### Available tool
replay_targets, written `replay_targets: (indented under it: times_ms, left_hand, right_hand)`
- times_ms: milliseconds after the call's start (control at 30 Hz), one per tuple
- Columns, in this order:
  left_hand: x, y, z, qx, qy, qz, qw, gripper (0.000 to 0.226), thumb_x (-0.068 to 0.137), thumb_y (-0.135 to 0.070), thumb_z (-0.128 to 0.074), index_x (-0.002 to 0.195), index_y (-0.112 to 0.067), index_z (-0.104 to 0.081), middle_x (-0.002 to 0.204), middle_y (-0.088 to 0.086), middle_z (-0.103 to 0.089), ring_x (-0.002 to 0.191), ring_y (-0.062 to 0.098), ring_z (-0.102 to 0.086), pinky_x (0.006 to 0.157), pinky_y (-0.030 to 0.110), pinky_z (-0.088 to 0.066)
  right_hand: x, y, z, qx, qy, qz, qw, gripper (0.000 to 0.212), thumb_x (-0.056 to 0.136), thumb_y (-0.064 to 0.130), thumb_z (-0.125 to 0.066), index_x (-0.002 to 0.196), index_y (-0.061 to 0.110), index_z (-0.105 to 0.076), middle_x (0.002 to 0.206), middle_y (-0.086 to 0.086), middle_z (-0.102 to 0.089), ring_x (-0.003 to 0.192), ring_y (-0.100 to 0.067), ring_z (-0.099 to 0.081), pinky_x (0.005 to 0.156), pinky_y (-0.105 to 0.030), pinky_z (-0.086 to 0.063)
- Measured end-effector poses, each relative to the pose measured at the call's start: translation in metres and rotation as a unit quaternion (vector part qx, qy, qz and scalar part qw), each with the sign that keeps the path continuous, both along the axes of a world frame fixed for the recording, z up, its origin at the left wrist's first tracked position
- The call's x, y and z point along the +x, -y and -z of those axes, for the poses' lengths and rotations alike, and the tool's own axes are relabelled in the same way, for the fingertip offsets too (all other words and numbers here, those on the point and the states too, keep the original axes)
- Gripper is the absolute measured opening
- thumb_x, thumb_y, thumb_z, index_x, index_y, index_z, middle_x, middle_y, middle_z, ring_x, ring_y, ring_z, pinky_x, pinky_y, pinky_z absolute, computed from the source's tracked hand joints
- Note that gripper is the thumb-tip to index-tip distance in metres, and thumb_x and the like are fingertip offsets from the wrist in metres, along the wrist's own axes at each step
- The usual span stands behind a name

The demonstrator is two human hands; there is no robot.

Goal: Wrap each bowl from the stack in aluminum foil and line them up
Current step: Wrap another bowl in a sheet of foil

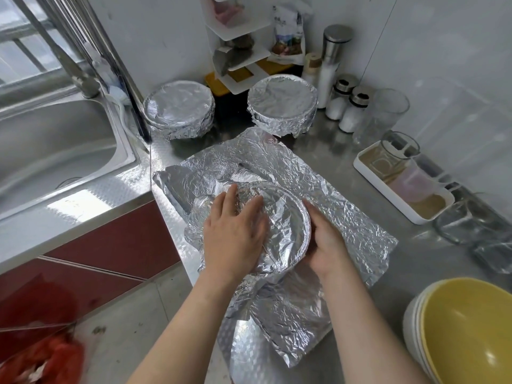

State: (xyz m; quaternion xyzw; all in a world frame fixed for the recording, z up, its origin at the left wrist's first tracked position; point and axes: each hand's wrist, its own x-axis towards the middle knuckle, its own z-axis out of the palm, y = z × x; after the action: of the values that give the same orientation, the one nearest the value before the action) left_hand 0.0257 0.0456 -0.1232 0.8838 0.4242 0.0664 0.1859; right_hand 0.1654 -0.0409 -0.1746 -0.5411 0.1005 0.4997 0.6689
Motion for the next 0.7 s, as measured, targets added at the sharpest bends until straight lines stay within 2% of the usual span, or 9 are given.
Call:
replay_targets:
  times_ms: [100, 133, 200, 267, 333, 467, 533, 600, 700]
  left_hand:
    - [-0.002, -0.001, 0.003, 0.009, 0.006, 0.001, 1.000, 0.040, 0.098, -0.052, -0.042, 0.136, -0.042, -0.048, 0.161, 0.004, -0.023, 0.145, 0.031, -0.017, 0.111, 0.050, -0.031]
    - [-0.002, -0.001, 0.003, 0.013, 0.006, 0.003, 1.000, 0.040, 0.098, -0.051, -0.043, 0.136, -0.041, -0.049, 0.160, 0.004, -0.023, 0.145, 0.031, -0.018, 0.112, 0.049, -0.031]
    - [-0.003, -0.002, 0.005, 0.016, 0.001, 0.006, 1.000, 0.042, 0.097, -0.050, -0.044, 0.137, -0.040, -0.048, 0.160, 0.004, -0.023, 0.145, 0.031, -0.017, 0.112, 0.048, -0.030]
    - [-0.002, -0.002, 0.006, 0.020, -0.002, 0.007, 1.000, 0.042, 0.097, -0.051, -0.044, 0.137, -0.039, -0.048, 0.160, 0.004, -0.024, 0.145, 0.031, -0.017, 0.112, 0.047, -0.030]
    - [-0.002, -0.002, 0.006, 0.031, -0.002, 0.010, 0.999, 0.042, 0.096, -0.051, -0.046, 0.136, -0.039, -0.050, 0.159, 0.005, -0.026, 0.144, 0.032, -0.020, 0.111, 0.048, -0.032]
    - [-0.002, -0.002, 0.005, 0.036, -0.008, 0.012, 0.999, 0.044, 0.095, -0.051, -0.047, 0.137, -0.038, -0.050, 0.159, 0.005, -0.027, 0.144, 0.033, -0.020, 0.112, 0.047, -0.030]
    - [-0.002, -0.002, 0.005, 0.035, -0.011, 0.012, 0.999, 0.045, 0.095, -0.052, -0.047, 0.138, -0.038, -0.050, 0.159, 0.004, -0.026, 0.144, 0.033, -0.020, 0.115, 0.047, -0.028]
    - [-0.002, -0.001, 0.005, 0.038, -0.013, 0.014, 0.999, 0.046, 0.095, -0.052, -0.047, 0.138, -0.039, -0.049, 0.159, 0.004, -0.026, 0.145, 0.033, -0.020, 0.115, 0.047, -0.028]
    - [-0.002, -0.001, 0.004, 0.040, -0.013, 0.017, 0.999, 0.045, 0.094, -0.052, -0.048, 0.138, -0.039, -0.049, 0.159, 0.005, -0.027, 0.144, 0.034, -0.021, 0.114, 0.047, -0.029]
  right_hand:
    - [0.008, -0.002, 0.005, 0.017, -0.005, -0.018, 1.000, 0.080, 0.060, 0.047, -0.089, 0.130, 0.021, -0.060, 0.128, -0.013, -0.063, 0.114, -0.036, -0.062, 0.099, -0.058, -0.045]
    - [0.009, -0.002, 0.001, 0.023, 0.006, -0.016, 1.000, 0.073, 0.064, 0.043, -0.088, 0.129, 0.022, -0.062, 0.126, -0.013, -0.064, 0.114, -0.036, -0.062, 0.099, -0.057, -0.046]
    - [0.008, -0.002, -0.008, 0.034, 0.042, -0.009, 0.999, 0.046, 0.081, 0.030, -0.076, 0.125, 0.023, -0.065, 0.119, -0.011, -0.069, 0.109, -0.033, -0.065, 0.094, -0.052, -0.051]
    - [0.007, -0.001, -0.013, 0.045, 0.066, -0.007, 0.997, 0.033, 0.093, 0.018, -0.063, 0.123, 0.030, -0.065, 0.111, -0.005, -0.072, 0.100, -0.026, -0.070, 0.080, -0.041, -0.057]
    - [0.006, 0.000, -0.015, 0.057, 0.087, -0.015, 0.994, 0.033, 0.097, 0.014, -0.056, 0.121, 0.035, -0.065, 0.110, 0.000, -0.073, 0.099, -0.022, -0.070, 0.074, -0.036, -0.057]
    - [0.002, -0.003, -0.022, 0.018, 0.153, -0.021, 0.988, 0.034, 0.097, 0.007, -0.050, 0.101, 0.030, -0.075, 0.105, 0.004, -0.074, 0.099, -0.018, -0.070, 0.081, -0.037, -0.058]
    - [0.001, -0.004, -0.025, -0.003, 0.166, -0.015, 0.986, 0.031, 0.095, 0.006, -0.052, 0.097, 0.025, -0.076, 0.102, -0.002, -0.075, 0.099, -0.023, -0.070, 0.088, -0.044, -0.056]
    - [0.001, -0.005, -0.026, -0.015, 0.155, -0.009, 0.988, 0.028, 0.095, 0.008, -0.051, 0.100, 0.020, -0.076, 0.100, -0.009, -0.075, 0.098, -0.028, -0.070, 0.088, -0.048, -0.056]
    - [0.002, -0.004, -0.025, 0.007, 0.103, -0.010, 0.995, 0.033, 0.096, 0.028, -0.045, 0.109, 0.014, -0.073, 0.107, -0.015, -0.072, 0.105, -0.034, -0.067, 0.092, -0.051, -0.052]
